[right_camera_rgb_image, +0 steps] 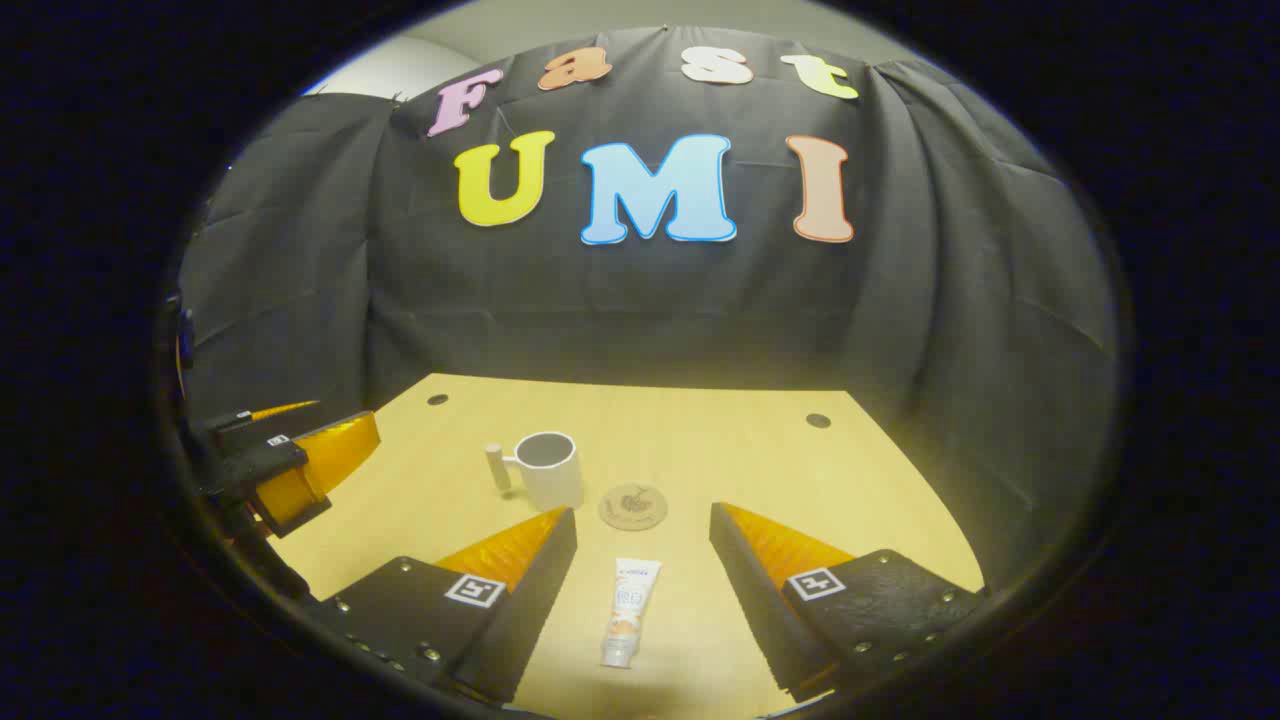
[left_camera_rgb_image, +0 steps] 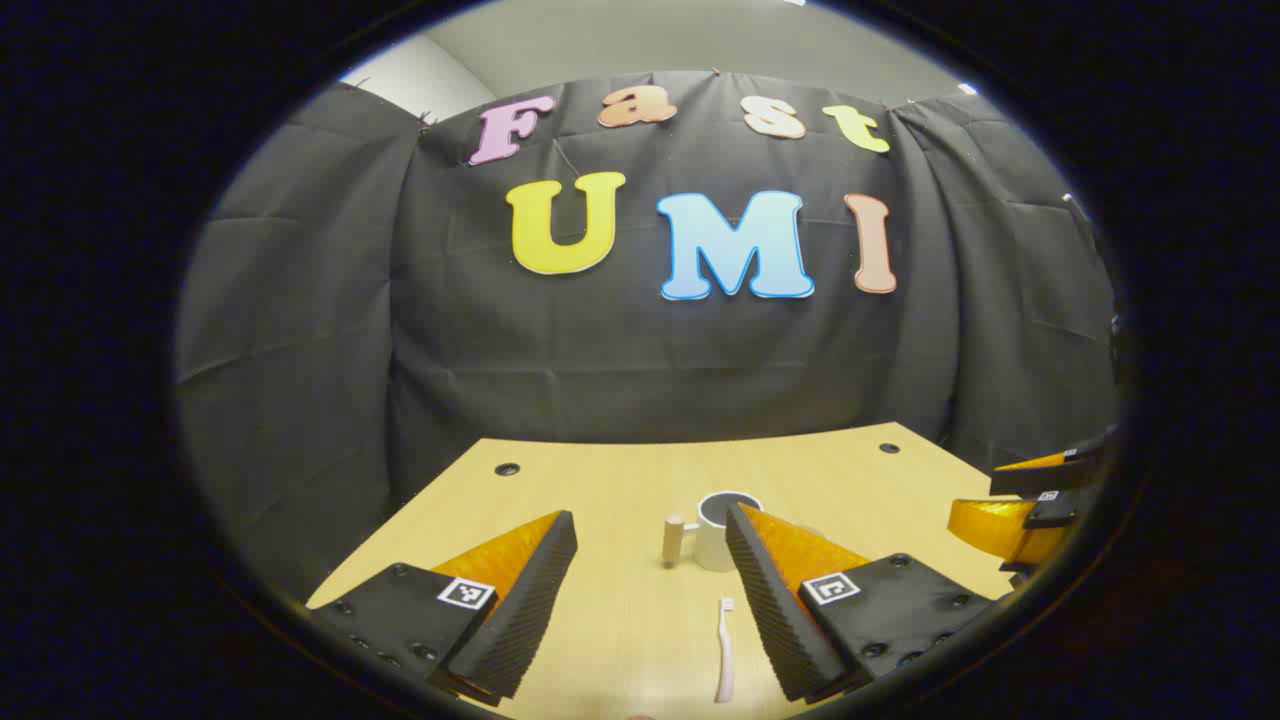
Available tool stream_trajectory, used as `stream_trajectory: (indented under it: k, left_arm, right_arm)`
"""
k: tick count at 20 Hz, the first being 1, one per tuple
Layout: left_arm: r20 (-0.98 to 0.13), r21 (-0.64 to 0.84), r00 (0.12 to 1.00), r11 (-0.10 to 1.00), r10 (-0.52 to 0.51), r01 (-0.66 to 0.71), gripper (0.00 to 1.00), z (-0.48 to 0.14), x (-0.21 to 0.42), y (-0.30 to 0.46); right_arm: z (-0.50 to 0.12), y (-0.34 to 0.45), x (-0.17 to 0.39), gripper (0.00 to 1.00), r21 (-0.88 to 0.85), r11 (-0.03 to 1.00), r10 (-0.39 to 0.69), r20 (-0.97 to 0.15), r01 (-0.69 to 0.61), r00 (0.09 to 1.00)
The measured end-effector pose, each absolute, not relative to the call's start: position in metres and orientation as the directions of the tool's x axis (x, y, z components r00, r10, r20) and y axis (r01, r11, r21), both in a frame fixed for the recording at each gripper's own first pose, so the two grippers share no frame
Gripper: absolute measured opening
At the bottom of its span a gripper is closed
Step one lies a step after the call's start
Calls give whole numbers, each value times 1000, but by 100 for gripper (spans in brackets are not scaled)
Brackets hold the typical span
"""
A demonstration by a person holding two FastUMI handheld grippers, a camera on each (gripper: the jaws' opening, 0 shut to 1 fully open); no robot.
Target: Put the toothbrush and toothpaste on the desktop into the cup, then pick up the cup and place it on the coaster on the desktop.
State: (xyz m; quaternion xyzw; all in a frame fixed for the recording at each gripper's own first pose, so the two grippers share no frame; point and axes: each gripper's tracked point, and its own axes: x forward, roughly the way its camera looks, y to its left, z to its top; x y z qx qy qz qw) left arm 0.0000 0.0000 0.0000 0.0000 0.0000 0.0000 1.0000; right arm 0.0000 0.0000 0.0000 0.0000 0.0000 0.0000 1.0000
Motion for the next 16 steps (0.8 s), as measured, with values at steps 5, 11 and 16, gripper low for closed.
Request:
stream_trajectory:
  k: [5,11,16]
  left_arm:
    - [-21,-2,1000,1000,-7,7,100,-8,-9,-6]
    - [-40,6,999,999,-34,34,100,-10,-13,-15]
    - [-58,8,997,999,-48,48,100,-16,-11,-18]
  right_arm:
    - [-12,-4,-5,87,33,999,7,-39,-6,999]
    - [-12,-3,-7,87,44,999,20,-53,-17,998]
    - [-17,-2,-4,87,54,998,26,-73,-22,997]
